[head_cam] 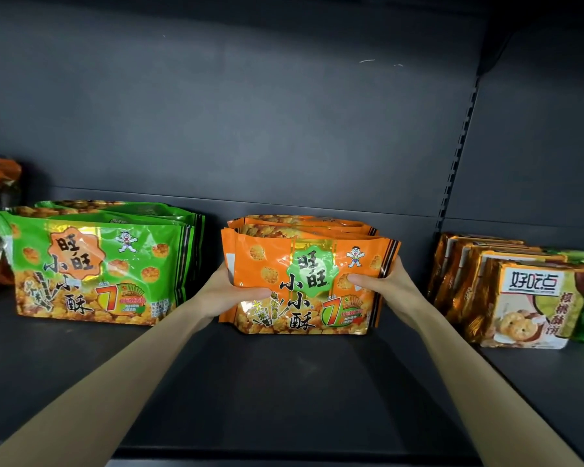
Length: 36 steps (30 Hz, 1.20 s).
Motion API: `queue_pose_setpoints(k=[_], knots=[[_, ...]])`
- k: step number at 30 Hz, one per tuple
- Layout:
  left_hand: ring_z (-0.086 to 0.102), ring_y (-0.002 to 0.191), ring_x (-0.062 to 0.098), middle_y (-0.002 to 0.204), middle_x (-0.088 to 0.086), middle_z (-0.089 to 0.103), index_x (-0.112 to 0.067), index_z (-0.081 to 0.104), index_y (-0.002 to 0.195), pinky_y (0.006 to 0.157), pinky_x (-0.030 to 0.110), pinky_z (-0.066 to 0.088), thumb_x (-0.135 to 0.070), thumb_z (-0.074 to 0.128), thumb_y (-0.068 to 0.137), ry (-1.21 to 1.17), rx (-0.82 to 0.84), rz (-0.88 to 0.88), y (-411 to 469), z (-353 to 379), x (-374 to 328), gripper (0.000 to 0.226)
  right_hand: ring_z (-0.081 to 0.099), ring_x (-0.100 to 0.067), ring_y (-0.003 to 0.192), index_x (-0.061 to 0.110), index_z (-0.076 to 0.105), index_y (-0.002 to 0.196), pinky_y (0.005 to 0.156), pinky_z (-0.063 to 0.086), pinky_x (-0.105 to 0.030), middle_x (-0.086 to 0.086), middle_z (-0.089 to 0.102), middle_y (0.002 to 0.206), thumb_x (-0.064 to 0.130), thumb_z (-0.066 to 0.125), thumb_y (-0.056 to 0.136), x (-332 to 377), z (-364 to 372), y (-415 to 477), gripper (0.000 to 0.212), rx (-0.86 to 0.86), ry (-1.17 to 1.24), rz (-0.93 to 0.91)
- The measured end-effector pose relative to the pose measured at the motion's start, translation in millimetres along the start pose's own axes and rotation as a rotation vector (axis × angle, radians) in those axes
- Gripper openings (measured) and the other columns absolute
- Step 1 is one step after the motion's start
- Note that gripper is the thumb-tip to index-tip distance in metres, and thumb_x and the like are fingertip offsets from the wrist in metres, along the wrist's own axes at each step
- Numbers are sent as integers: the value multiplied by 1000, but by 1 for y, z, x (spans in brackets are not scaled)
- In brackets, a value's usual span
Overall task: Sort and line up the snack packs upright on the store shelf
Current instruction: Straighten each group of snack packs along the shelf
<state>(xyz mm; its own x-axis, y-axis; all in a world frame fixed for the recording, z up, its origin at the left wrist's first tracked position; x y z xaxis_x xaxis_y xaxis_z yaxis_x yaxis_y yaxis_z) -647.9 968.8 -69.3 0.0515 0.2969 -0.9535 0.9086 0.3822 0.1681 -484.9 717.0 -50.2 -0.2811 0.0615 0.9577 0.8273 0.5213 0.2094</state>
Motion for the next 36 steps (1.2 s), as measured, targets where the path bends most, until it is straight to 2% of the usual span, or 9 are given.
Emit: queue_pose_setpoints(k=[4, 8, 12, 14, 16, 20, 24, 28, 36], knots=[[63, 93, 2, 108, -7, 65, -23, 44, 124, 68, 13, 49, -21, 85, 58, -20, -2, 1, -1, -2, -1, 77, 66, -18, 104, 24, 38, 131, 93, 51, -47, 1, 65, 119, 46, 94, 35, -2, 3, 2, 113, 7, 4, -10], [64, 97, 5, 110, -5, 66, -29, 47, 117, 79, 19, 50, -41, 90, 38, -37, 20, -20, -4, -12, 0, 91, 64, -18, 106, 23, 34, 133, 92, 51, -42, 0, 62, 121, 38, 90, 43, -1, 13, 2, 107, 19, 11, -12], [61, 96, 4, 107, -7, 64, -27, 45, 116, 90, 27, 49, -17, 84, 62, -20, -14, -37, -4, -16, 2, 67, 63, -17, 106, 22, 32, 134, 89, 51, -39, 1, 60, 121, 32, 86, 48, -1, 19, 4, 102, 9, 9, -25], [61, 97, 4, 109, -8, 63, -25, 44, 122, 85, 23, 49, -12, 82, 68, -12, -11, -36, -2, -16, 3, 67, 62, -17, 106, 22, 33, 133, 88, 51, -38, 1, 60, 120, 31, 86, 50, -1, 19, 5, 100, 3, 11, -25], [61, 99, 4, 111, -8, 63, -23, 43, 126, 80, 19, 48, -14, 83, 68, -18, 0, -40, -1, -17, 6, 71, 63, -17, 106, 22, 33, 133, 86, 52, -36, 2, 61, 120, 32, 87, 48, -2, 18, 6, 101, 9, 9, -26], [60, 107, 11, 117, -5, 62, -21, 41, 130, 93, 29, 47, -29, 89, 59, 15, -10, -74, 1, -20, 10, 86, 63, -18, 107, 23, 34, 133, 92, 51, -43, 1, 61, 121, 36, 88, 47, -2, 17, 6, 102, 12, -12, -23], [59, 99, 3, 109, -11, 62, -26, 40, 123, 86, 22, 44, -16, 83, 69, 2, -4, -49, 0, -13, 5, 70, 63, -16, 104, 21, 33, 133, 83, 52, -33, 1, 61, 120, 31, 86, 49, 0, 16, 4, 99, 7, -4, -27], [59, 100, 5, 109, -11, 61, -28, 40, 123, 94, 29, 44, -17, 83, 68, 7, -14, -40, 0, -12, 4, 71, 63, -14, 103, 21, 31, 134, 76, 51, -27, 1, 60, 119, 30, 85, 51, 1, 16, 3, 99, -1, -8, -29], [60, 101, 7, 110, -7, 63, -24, 43, 123, 90, 27, 45, -16, 84, 64, 3, -32, -74, -2, -16, 1, 72, 63, -16, 104, 21, 30, 134, 82, 52, -33, 2, 60, 119, 33, 86, 48, 2, 19, 3, 104, -18, -36, -10]])
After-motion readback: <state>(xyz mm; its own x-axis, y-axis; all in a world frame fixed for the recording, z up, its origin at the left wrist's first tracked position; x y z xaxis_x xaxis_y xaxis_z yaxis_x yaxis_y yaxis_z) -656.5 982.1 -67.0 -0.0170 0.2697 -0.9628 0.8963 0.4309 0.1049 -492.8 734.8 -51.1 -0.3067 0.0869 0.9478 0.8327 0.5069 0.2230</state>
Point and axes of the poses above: each hand's wrist, its own y-axis towards the middle knuckle, its own z-axis out of the palm, x = y × z, the point moved 2 cm from there along y, towards the middle knuckle
